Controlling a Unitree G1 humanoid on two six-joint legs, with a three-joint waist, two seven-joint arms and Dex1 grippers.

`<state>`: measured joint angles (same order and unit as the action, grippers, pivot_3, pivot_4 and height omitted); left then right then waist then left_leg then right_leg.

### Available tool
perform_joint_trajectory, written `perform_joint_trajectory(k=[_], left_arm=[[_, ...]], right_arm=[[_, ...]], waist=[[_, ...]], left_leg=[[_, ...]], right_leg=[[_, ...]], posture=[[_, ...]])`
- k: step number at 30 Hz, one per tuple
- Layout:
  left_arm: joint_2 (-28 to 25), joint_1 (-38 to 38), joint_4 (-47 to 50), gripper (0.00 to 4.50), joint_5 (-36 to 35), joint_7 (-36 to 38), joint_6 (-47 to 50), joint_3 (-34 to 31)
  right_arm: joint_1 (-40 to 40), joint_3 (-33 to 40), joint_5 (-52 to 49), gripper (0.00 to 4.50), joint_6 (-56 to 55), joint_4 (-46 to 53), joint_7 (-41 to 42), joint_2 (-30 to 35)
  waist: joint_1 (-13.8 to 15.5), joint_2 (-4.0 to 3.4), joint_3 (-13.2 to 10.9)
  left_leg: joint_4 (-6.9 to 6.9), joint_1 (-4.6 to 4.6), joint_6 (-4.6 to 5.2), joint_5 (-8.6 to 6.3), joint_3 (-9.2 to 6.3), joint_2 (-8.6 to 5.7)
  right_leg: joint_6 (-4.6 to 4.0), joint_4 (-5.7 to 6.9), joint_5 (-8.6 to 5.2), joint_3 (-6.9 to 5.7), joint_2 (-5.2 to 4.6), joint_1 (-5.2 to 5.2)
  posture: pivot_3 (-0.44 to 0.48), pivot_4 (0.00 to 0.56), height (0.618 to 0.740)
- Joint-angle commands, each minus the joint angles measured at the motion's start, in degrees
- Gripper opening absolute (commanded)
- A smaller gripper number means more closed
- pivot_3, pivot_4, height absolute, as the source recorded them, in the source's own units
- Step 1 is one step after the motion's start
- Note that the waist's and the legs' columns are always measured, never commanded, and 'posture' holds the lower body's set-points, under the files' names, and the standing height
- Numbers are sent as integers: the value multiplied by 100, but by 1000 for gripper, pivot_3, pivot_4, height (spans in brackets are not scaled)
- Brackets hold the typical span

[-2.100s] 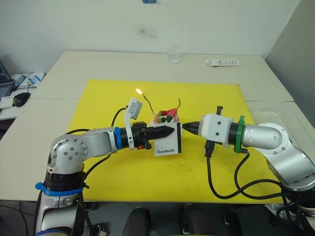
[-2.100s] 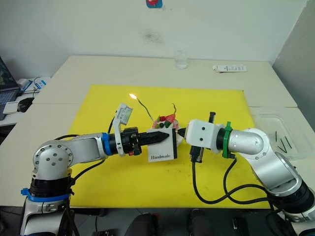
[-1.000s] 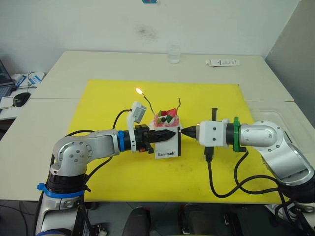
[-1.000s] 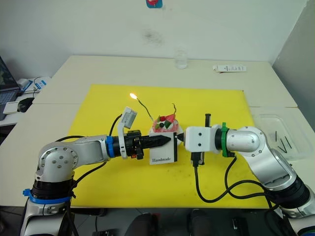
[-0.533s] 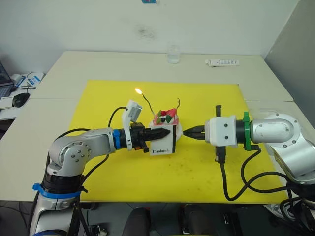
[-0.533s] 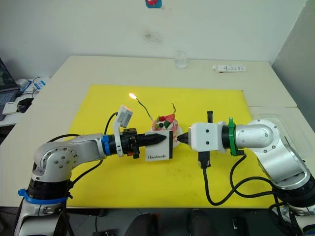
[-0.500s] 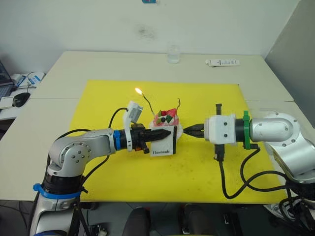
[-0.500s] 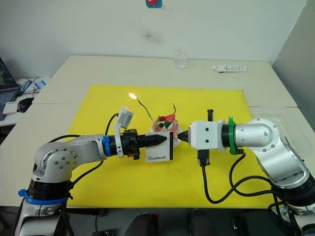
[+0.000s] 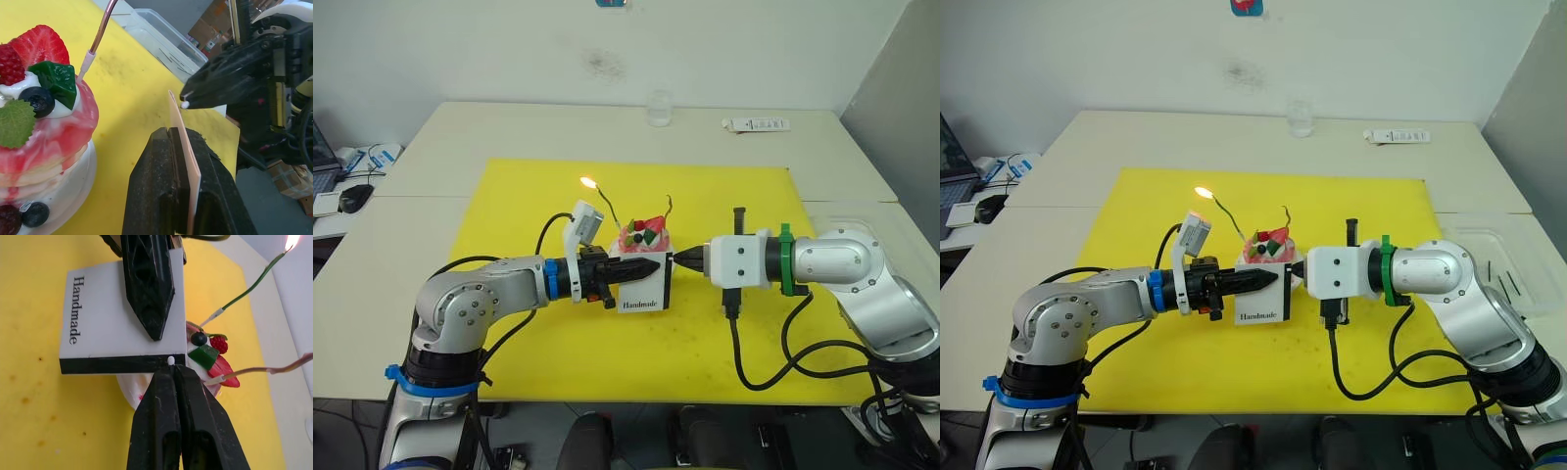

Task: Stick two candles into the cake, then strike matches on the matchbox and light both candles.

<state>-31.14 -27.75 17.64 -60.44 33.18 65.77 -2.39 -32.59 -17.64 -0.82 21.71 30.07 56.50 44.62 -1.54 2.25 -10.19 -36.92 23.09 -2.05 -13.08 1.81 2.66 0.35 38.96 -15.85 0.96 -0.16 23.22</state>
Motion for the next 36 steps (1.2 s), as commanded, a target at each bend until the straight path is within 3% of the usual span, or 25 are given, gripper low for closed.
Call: perform_joint_trajectory(k=[1,15,25,36], left_arm=[[24,-78,151,0,-33,56,-29,-18],[162,-139,165,0,38,63,-75,49],[-152,35,87,0,135,88,-111,-120],[159,-42,89,0,252,39,-96,11]], right_arm=[[-81,34,119,25,-177,-28,-7,-8],[-192,-161,309,25,-760,-438,265,-139],[-72,313,117,25,-572,-224,411,207],[-81,187,97,25,-288,-3,309,-35]], waist=[[0,0,0],[-1,0,0],[0,0,0],[0,0,0]], left_leg=[[0,0,0,0,0,0],[0,0,0,0,-2,1],[0,0,0,0,-1,1],[-1,0,0,0,-1,1]], right_leg=[[0,0,0,-1,0,0],[0,1,0,-2,1,0],[0,1,0,-1,1,0],[0,2,0,0,0,0]], posture=[[0,150,740],[0,150,740],[0,150,740],[0,150,740]])
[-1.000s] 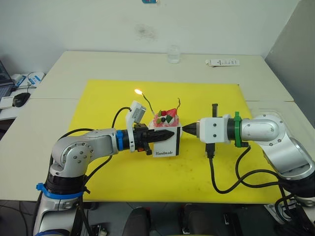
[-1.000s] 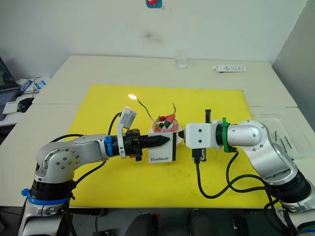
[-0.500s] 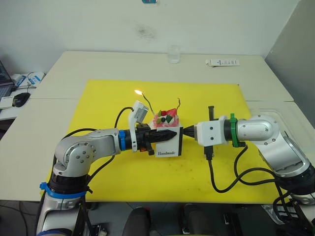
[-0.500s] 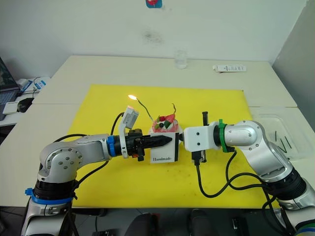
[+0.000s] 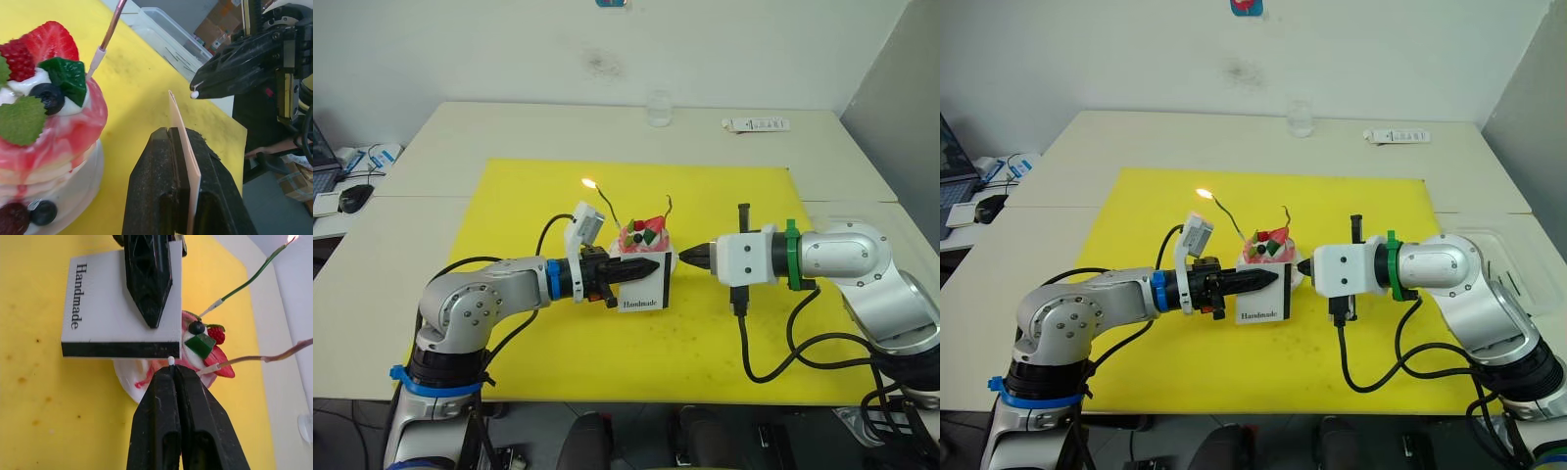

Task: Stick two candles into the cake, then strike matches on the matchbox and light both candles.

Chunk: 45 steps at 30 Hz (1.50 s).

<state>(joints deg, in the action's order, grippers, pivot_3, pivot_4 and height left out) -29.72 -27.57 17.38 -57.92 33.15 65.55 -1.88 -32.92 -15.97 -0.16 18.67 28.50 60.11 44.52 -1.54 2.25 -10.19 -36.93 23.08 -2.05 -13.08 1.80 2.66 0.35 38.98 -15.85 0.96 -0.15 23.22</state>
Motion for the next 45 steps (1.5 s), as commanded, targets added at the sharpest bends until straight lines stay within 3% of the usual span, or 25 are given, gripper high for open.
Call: perform_joint_trajectory(k=[1,24,45], left_arm=[[16,-59,122,0,-2,49,-68,-43],[17,-50,258,0,-179,122,14,-81],[22,-58,206,0,-101,42,7,-95]], right_arm=[[-48,5,46,25,16,147,-58,-35],[-143,-293,416,25,-403,-358,-18,-242],[-59,-83,262,25,-487,-334,40,-139]], waist=[[0,0,0],[0,0,0],[0,0,0]], left_leg=[[0,0,0,0,0,0],[0,0,0,0,0,0],[-1,0,0,0,0,0]], right_leg=[[0,0,0,0,0,0],[0,1,0,0,0,0],[-1,2,0,0,0,0]], posture=[[0,150,740],[0,150,740],[0,150,740]])
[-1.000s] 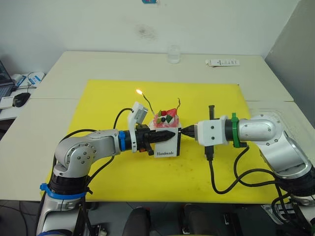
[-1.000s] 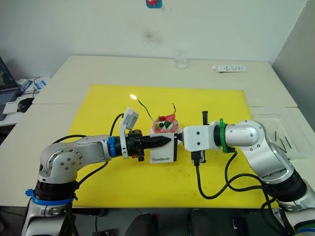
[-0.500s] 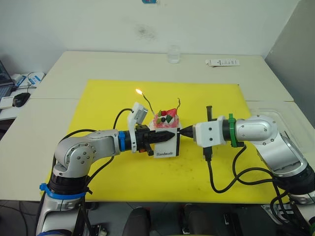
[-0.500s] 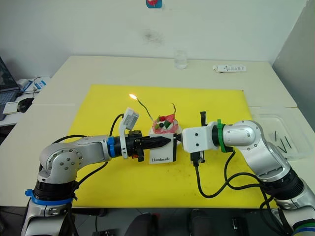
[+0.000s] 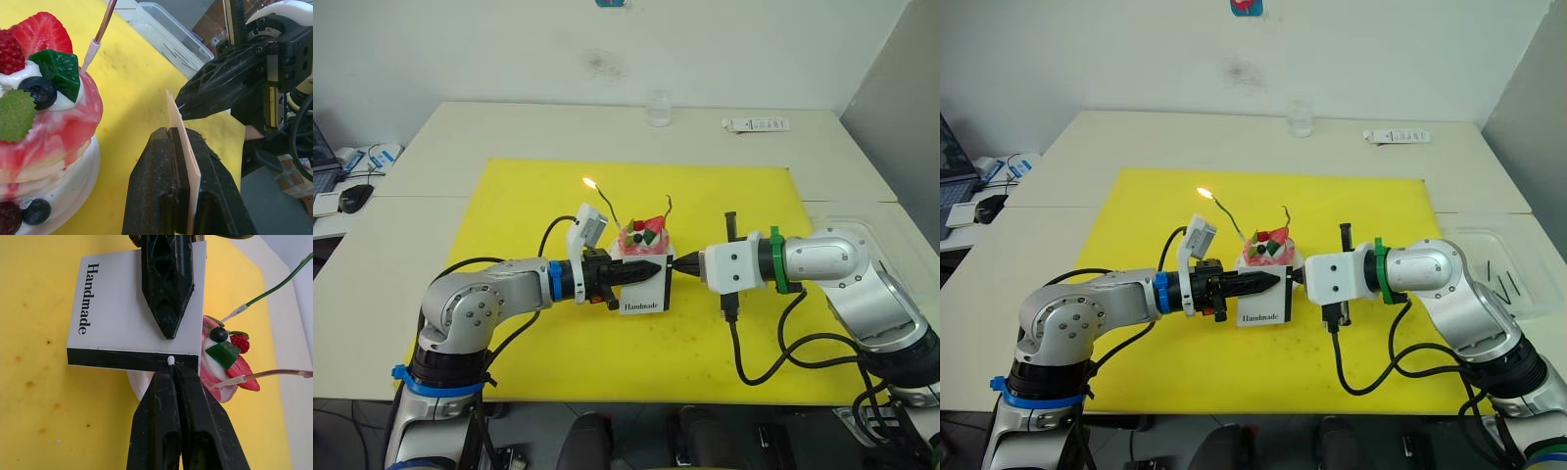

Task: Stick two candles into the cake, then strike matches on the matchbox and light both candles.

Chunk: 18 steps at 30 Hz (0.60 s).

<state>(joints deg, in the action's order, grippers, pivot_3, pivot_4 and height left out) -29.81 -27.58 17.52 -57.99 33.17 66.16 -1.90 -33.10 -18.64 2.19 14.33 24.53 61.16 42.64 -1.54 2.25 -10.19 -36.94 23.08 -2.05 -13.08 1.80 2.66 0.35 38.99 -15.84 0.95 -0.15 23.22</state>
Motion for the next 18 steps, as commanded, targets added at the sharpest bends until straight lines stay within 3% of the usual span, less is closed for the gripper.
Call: perform_joint_trajectory(k=[1,18], left_arm=[[32,-55,197,0,-100,42,-51,-93],[11,-36,183,0,-55,37,-62,-79]], right_arm=[[-49,180,43,25,-56,43,-85,38],[-217,248,40,25,-96,-84,-152,-30]], waist=[[0,0,0],[0,0,0]], left_leg=[[0,0,0,0,0,0],[-1,0,0,0,0,0]], right_leg=[[0,0,0,0,0,0],[0,0,0,0,0,0]], posture=[[0,150,740],[0,150,740]])
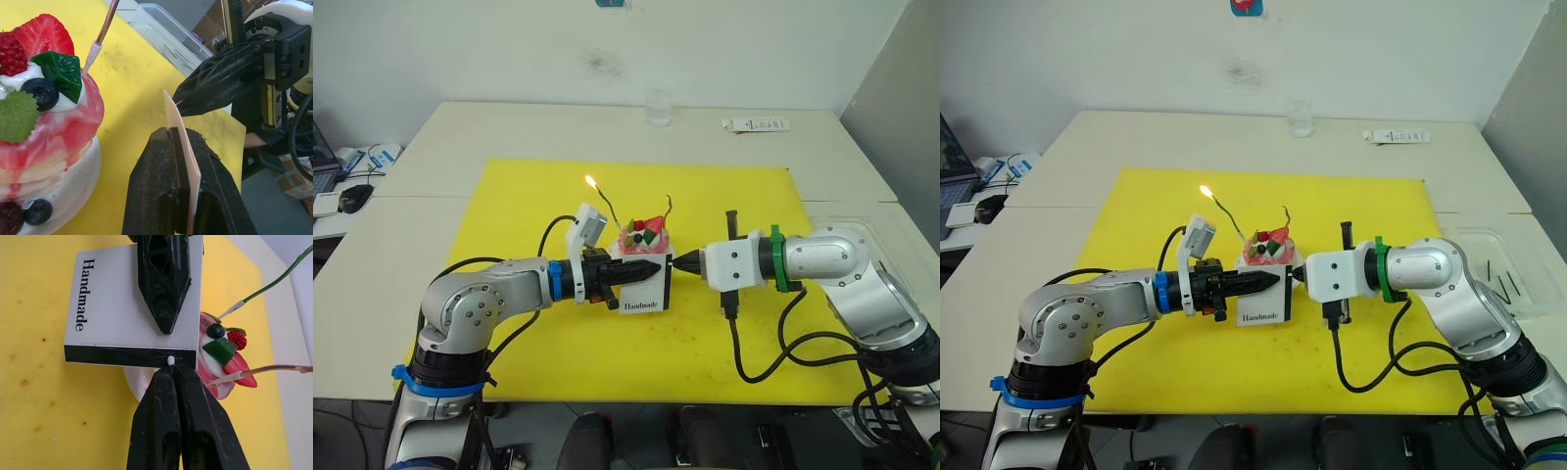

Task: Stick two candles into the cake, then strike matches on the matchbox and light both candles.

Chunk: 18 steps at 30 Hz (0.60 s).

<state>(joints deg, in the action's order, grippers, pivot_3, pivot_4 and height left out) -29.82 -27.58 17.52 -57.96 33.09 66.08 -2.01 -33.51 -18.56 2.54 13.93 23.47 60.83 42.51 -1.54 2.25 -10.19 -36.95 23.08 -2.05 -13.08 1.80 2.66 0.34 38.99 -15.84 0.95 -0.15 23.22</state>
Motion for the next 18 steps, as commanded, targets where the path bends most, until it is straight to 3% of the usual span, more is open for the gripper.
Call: perform_joint_trajectory(k=[1,18], left_arm=[[13,-38,180,0,-55,45,-55,-66],[80,-144,149,0,39,61,-246,-99]], right_arm=[[-187,237,10,25,-57,12,-126,-25],[-68,-117,140,25,-280,-95,92,-48]], waist=[[0,0,0],[0,0,0]], left_leg=[[0,0,0,0,0,0],[0,0,0,0,0,0]], right_leg=[[0,0,0,0,0,0],[0,1,0,0,0,0]], posture=[[0,150,740],[0,150,740]])
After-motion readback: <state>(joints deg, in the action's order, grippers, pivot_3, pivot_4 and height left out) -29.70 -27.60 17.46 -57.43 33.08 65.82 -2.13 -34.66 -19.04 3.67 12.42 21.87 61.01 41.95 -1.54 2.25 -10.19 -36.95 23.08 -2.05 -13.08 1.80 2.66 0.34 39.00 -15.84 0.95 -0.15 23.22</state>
